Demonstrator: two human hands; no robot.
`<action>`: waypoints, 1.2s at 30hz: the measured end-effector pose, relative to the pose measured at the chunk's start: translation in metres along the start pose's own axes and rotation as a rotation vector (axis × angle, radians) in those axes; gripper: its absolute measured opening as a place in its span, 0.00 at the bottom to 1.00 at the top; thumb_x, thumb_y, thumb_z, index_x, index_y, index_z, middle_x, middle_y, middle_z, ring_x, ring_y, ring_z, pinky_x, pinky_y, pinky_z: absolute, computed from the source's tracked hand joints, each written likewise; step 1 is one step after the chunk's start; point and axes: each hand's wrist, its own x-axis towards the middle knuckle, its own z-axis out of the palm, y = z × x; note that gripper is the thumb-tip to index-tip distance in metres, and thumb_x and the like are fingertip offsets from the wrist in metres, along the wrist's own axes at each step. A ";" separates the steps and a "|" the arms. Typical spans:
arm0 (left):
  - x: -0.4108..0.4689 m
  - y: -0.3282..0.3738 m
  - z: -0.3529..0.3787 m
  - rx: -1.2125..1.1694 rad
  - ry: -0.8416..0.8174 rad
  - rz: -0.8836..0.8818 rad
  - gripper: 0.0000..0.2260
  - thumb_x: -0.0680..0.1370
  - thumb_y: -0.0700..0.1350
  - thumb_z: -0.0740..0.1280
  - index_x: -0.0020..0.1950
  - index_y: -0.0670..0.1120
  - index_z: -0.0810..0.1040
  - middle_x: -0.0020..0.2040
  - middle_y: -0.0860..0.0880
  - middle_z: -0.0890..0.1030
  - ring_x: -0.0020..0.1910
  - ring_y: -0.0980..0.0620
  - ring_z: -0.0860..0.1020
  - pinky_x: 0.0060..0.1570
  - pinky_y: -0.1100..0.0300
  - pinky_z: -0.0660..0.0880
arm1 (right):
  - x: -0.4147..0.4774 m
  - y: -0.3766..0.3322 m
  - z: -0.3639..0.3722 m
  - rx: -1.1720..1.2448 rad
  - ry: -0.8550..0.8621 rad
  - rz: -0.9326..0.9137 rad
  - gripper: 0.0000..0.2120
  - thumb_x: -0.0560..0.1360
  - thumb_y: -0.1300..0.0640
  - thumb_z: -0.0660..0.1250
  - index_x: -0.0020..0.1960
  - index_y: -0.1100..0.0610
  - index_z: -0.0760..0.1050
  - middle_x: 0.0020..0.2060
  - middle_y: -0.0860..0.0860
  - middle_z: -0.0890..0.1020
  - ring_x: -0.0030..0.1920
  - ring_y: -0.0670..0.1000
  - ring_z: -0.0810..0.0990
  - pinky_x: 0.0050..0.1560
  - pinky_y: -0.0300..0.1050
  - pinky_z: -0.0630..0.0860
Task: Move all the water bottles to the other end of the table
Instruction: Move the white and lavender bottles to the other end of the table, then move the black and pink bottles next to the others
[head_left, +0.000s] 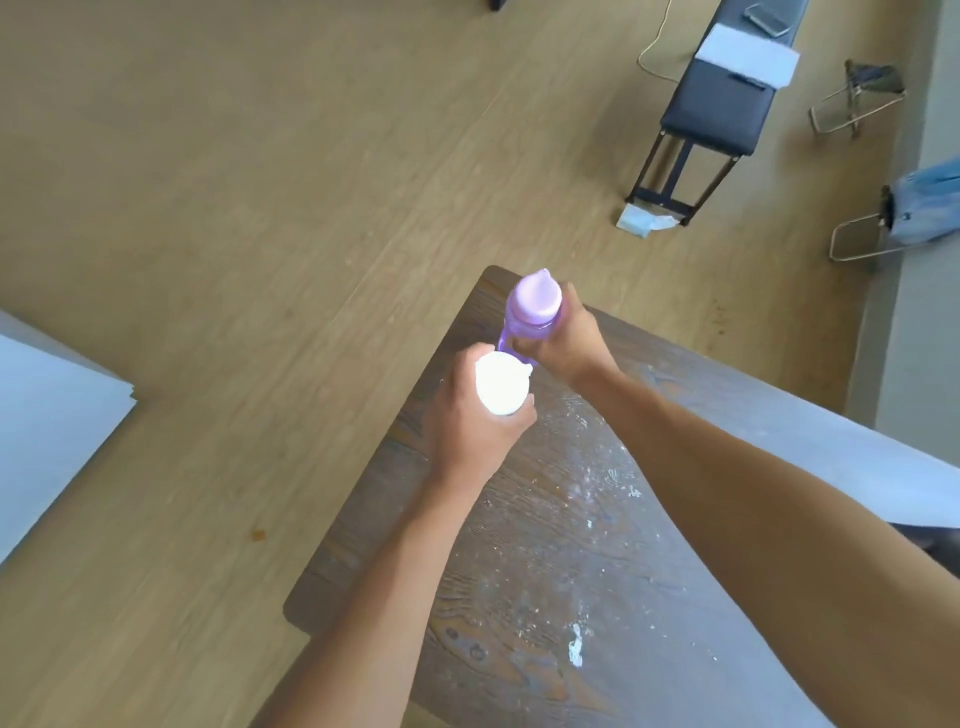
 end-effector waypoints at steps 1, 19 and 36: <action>0.000 0.000 0.001 0.007 0.010 -0.001 0.34 0.61 0.47 0.86 0.64 0.44 0.79 0.56 0.48 0.86 0.50 0.42 0.85 0.42 0.52 0.81 | 0.000 0.000 -0.001 -0.008 -0.011 -0.002 0.38 0.63 0.47 0.83 0.67 0.48 0.70 0.53 0.44 0.81 0.53 0.51 0.82 0.44 0.36 0.75; -0.158 0.188 0.047 -0.314 -0.341 0.318 0.24 0.71 0.52 0.77 0.62 0.41 0.80 0.64 0.47 0.81 0.66 0.48 0.80 0.66 0.52 0.75 | -0.264 0.063 -0.235 0.104 0.692 -0.175 0.17 0.77 0.55 0.76 0.64 0.53 0.78 0.58 0.46 0.82 0.61 0.45 0.81 0.62 0.38 0.74; -0.263 0.284 0.297 -0.059 -0.644 0.173 0.43 0.59 0.56 0.86 0.70 0.52 0.73 0.67 0.50 0.82 0.64 0.45 0.81 0.59 0.57 0.76 | -0.336 0.269 -0.463 -0.404 0.204 0.595 0.30 0.70 0.54 0.80 0.69 0.59 0.76 0.63 0.61 0.81 0.64 0.63 0.79 0.59 0.49 0.76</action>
